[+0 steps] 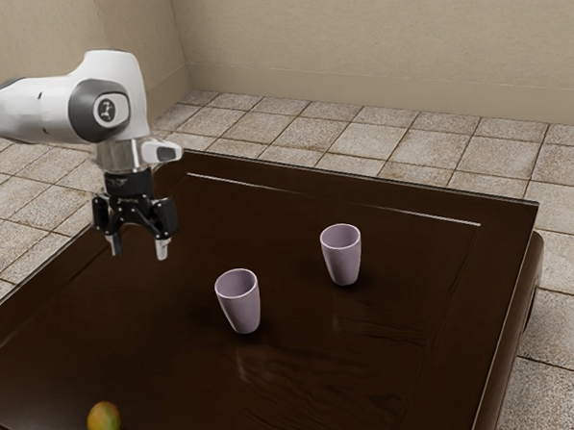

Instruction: Place the left cup onto the right cup

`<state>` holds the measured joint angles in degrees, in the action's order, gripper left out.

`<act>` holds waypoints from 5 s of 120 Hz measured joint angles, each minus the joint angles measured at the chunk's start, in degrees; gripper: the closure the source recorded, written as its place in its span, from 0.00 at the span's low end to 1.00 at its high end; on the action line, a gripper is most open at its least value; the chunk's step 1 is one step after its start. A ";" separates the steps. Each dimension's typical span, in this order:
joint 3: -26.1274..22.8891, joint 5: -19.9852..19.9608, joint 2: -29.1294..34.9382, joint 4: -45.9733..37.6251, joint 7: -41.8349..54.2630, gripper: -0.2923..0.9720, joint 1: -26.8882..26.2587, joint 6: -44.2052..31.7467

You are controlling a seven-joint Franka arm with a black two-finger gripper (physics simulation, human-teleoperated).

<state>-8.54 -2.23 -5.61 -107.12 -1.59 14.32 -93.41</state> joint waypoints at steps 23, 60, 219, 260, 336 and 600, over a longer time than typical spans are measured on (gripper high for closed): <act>-0.04 -0.12 -1.86 -8.97 -0.13 0.23 -1.78 -13.38; -1.11 -0.46 -2.96 -9.51 -2.64 0.23 -6.26 -23.75; -2.80 0.37 -10.25 -8.54 -8.38 0.82 -5.66 -34.10; -2.61 2.20 -9.02 1.82 -9.15 0.85 -5.22 -29.05; -4.58 8.09 -29.54 41.07 -9.71 0.85 -8.52 -9.97; -0.67 8.91 -6.83 24.82 -9.91 0.24 -6.68 -1.77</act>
<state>-9.20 6.68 -12.44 -82.30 -11.50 7.64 -95.18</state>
